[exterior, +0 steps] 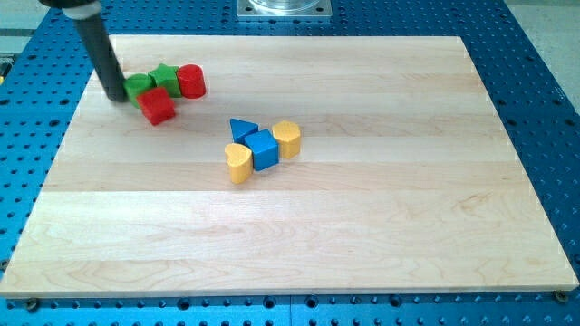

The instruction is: Move the red star and green circle diagonal to each other

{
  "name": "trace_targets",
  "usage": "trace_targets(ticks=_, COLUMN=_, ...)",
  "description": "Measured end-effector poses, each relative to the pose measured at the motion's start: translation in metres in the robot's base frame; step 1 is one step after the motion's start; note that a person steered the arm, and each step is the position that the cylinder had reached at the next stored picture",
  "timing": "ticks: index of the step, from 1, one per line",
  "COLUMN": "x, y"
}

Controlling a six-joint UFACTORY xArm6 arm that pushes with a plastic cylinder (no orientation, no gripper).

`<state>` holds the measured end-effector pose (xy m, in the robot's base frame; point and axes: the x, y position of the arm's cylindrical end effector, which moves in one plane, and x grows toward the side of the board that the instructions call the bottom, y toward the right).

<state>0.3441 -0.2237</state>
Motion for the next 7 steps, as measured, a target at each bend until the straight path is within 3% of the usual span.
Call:
trace_targets(ticks=1, x=0.001, y=0.021)
trace_targets(ticks=3, x=0.012, y=0.004)
trace_targets(ticks=4, x=0.051, y=0.017)
trace_targets(ticks=7, x=0.027, y=0.127)
